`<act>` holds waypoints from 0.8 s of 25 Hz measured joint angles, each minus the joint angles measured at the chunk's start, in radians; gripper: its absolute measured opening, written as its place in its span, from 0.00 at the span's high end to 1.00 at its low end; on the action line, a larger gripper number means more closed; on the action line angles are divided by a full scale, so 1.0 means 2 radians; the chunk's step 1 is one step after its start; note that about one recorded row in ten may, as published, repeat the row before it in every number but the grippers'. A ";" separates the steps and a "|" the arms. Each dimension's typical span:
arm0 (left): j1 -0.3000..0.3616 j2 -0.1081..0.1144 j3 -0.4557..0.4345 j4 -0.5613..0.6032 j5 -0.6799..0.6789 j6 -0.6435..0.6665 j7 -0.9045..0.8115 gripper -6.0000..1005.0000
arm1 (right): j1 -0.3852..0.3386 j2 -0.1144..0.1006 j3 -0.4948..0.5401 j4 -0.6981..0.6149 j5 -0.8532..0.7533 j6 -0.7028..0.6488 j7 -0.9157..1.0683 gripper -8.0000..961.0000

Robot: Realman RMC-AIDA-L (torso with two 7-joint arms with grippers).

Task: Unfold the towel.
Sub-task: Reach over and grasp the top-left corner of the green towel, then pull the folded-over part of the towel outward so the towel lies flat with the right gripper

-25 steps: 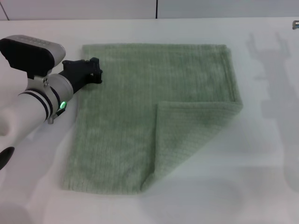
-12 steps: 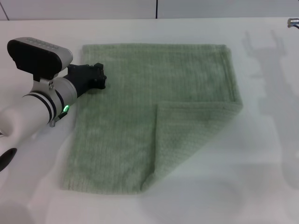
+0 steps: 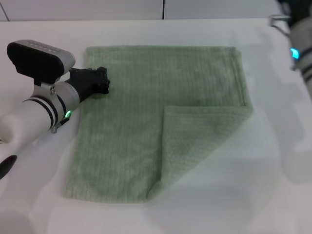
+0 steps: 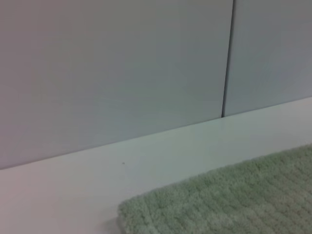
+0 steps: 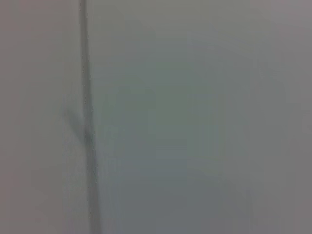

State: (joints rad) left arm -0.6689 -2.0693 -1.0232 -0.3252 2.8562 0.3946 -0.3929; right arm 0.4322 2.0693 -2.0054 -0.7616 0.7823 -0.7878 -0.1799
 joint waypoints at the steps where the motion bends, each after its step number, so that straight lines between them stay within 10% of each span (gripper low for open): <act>1: 0.000 0.000 0.000 0.000 0.000 0.000 0.000 0.98 | 0.000 -0.001 0.005 -0.021 -0.005 0.039 0.001 0.23; 7: 0.003 0.001 0.000 -0.003 0.000 0.000 0.000 0.98 | -0.009 -0.001 0.070 -0.183 -0.061 0.357 -0.001 0.23; 20: 0.005 0.002 0.000 -0.005 0.000 0.000 0.000 0.98 | -0.005 0.002 0.191 -0.381 -0.031 0.806 -0.161 0.23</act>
State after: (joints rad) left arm -0.6580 -2.0662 -1.0232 -0.3343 2.8563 0.3942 -0.3926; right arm 0.4223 2.0731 -1.6233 -1.5240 0.7195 0.8243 -0.5011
